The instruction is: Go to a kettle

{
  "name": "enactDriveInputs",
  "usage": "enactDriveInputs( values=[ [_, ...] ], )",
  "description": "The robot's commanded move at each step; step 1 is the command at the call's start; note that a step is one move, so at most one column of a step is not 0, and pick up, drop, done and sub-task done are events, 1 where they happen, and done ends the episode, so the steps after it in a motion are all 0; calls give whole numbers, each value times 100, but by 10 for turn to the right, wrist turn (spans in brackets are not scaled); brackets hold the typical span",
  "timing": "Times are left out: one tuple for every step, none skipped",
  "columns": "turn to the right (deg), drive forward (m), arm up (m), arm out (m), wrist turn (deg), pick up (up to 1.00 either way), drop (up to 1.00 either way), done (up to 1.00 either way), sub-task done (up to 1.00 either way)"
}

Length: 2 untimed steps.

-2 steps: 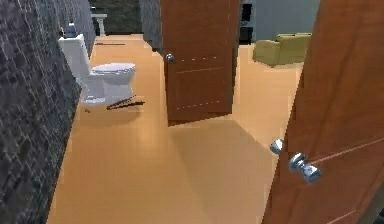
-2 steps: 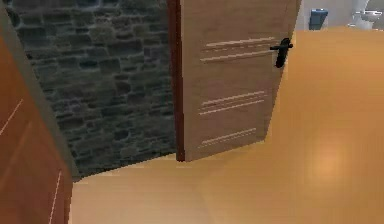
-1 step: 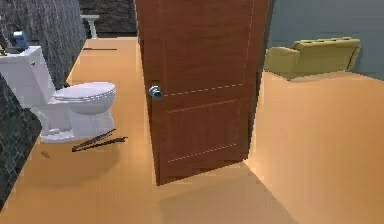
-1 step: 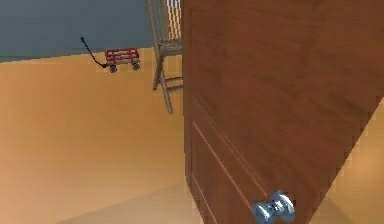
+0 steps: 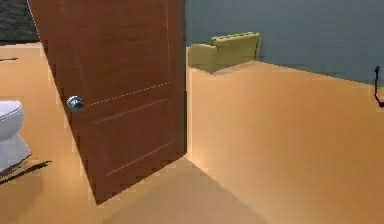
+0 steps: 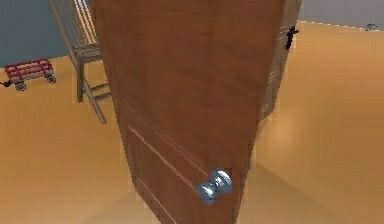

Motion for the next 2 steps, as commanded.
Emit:
enactDriveInputs(
  values=[
    [0,5,0,0,0,0,0,0,0],
    [450,0,0,0,0,0,0,0,0]
  ],
)
